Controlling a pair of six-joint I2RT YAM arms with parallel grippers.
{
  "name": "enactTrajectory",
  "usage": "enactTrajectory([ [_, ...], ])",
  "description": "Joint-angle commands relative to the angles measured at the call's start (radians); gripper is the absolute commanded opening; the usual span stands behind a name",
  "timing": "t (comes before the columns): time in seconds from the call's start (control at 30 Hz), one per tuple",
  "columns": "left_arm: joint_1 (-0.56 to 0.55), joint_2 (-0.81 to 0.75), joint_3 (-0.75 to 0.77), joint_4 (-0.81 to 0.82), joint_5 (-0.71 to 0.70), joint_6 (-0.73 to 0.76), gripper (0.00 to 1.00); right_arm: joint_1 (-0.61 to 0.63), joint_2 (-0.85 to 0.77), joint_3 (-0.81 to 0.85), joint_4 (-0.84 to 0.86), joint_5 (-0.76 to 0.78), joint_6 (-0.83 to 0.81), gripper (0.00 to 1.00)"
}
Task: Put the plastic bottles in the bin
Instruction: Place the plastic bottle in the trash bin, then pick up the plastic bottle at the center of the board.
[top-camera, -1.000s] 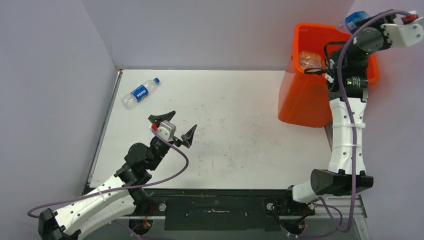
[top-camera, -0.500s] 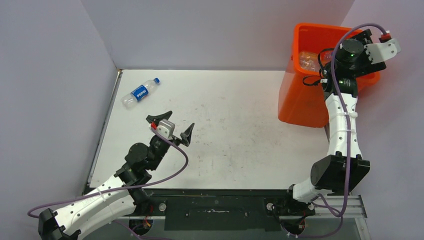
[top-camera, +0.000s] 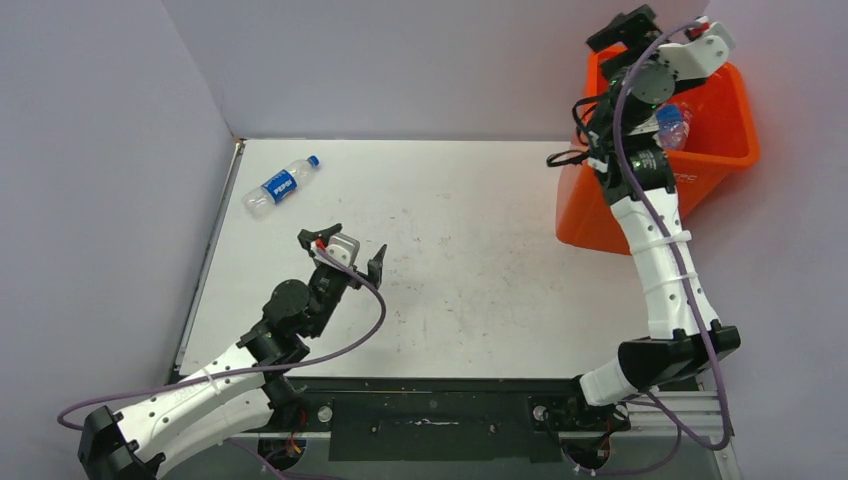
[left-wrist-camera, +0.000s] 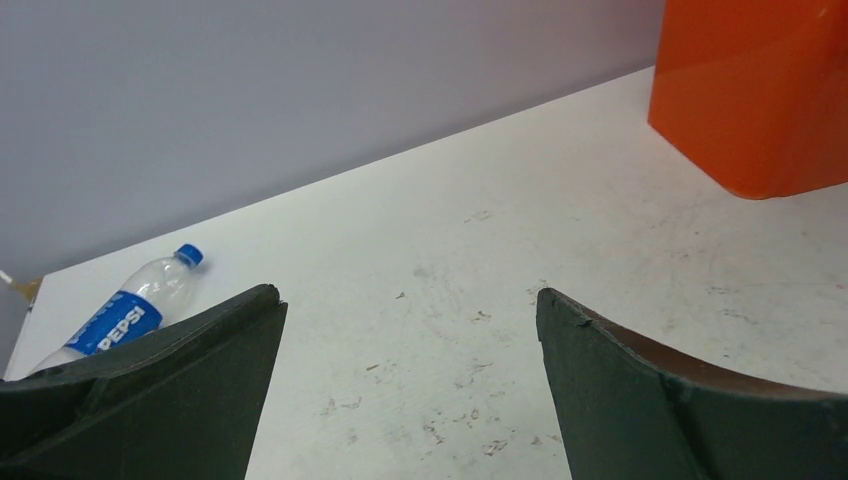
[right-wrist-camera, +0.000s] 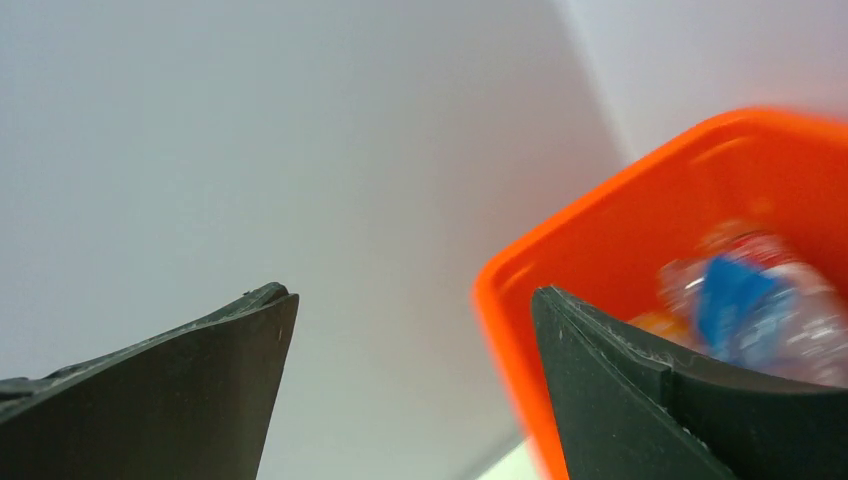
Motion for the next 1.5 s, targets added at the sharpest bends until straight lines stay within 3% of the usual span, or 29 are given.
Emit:
enactTrajectory([
  [0.0,0.018,0.05,0.051,-0.02,-0.161,0.032,0.96,0.22,-0.126,-0.119,0.117,-0.118,-0.103,0.9],
  [0.2,0.139,0.122,0.138,-0.153,-0.296,-0.025,0.96,0.454,-0.289,-0.515,0.164,-0.256,-0.026,0.9],
  [0.37,0.283,0.246,0.339,-0.454,-0.319,-0.129,0.96,0.581,-0.401,-0.892,0.238,-0.306,0.082,0.9],
  [0.57,0.555,0.457,0.596,-0.715,-0.088,-0.273,0.96,0.651,-0.512,-1.251,0.328,-0.369,0.221,0.9],
  [0.7,0.68,0.63,0.769,-0.822,-0.08,-0.262,0.96,0.67,-0.541,-1.342,0.314,-0.428,0.253,0.9],
  [0.87,0.772,0.855,0.898,-0.835,-0.054,-0.181,0.96,0.684,-0.571,-1.455,0.377,-0.513,0.299,0.9],
  [1.13,0.804,1.209,1.107,-0.892,-0.069,0.014,0.96,0.696,-0.542,-1.529,0.458,-0.619,0.321,0.9],
  [1.47,0.818,1.426,1.298,-0.811,-0.179,0.169,0.96,0.688,-0.538,-1.53,0.419,-0.607,0.254,0.9],
])
